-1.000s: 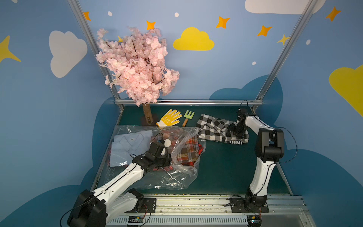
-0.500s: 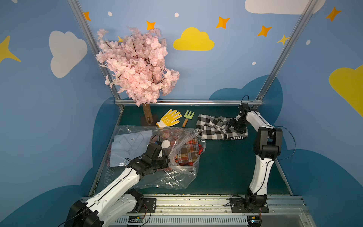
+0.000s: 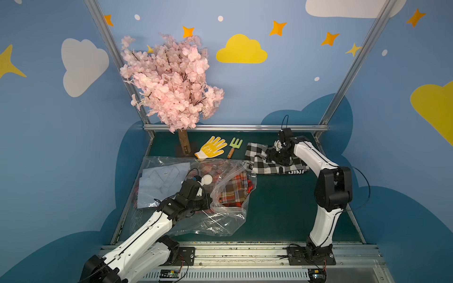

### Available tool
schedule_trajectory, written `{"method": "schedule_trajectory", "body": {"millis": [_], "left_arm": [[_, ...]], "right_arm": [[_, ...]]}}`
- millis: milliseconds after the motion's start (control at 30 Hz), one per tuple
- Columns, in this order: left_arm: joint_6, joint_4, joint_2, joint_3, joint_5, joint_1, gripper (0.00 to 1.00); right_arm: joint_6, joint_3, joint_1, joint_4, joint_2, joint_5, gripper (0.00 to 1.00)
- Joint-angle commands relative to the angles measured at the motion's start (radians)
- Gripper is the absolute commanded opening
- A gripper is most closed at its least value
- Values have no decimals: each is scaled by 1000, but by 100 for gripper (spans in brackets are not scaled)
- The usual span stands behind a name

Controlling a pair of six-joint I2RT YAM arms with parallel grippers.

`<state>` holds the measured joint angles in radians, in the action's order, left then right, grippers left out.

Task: Take the shirt out of the vacuum bag
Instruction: Adjust the shirt at the center of the board, then move the shirt at the center of the board.

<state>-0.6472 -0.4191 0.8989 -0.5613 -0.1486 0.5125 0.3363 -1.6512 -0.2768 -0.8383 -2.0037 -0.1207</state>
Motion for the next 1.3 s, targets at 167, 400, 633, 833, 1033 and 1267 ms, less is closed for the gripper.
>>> {"method": "schedule_trajectory", "body": {"millis": [167, 400, 633, 833, 1033, 1267], "left_arm": [[3, -35, -44, -43, -22, -3, 5], [0, -44, -68, -45, -27, -2, 5], [-3, -28, -67, -45, -33, -2, 5], [-3, 6, -26, -61, -58, 0, 5], [7, 30, 23, -97, -68, 6, 6], [6, 91, 58, -112, -110, 24, 5]], "right_arm": [[69, -134, -28, -35, -207, 84, 70], [90, -288, 14, -85, -326, 86, 70], [23, -352, 16, -113, -326, 16, 70], [-27, -268, 6, -78, -212, -28, 71], [-29, -84, 2, -27, 35, -106, 71], [62, 305, 1, 187, 357, -429, 71]]}}
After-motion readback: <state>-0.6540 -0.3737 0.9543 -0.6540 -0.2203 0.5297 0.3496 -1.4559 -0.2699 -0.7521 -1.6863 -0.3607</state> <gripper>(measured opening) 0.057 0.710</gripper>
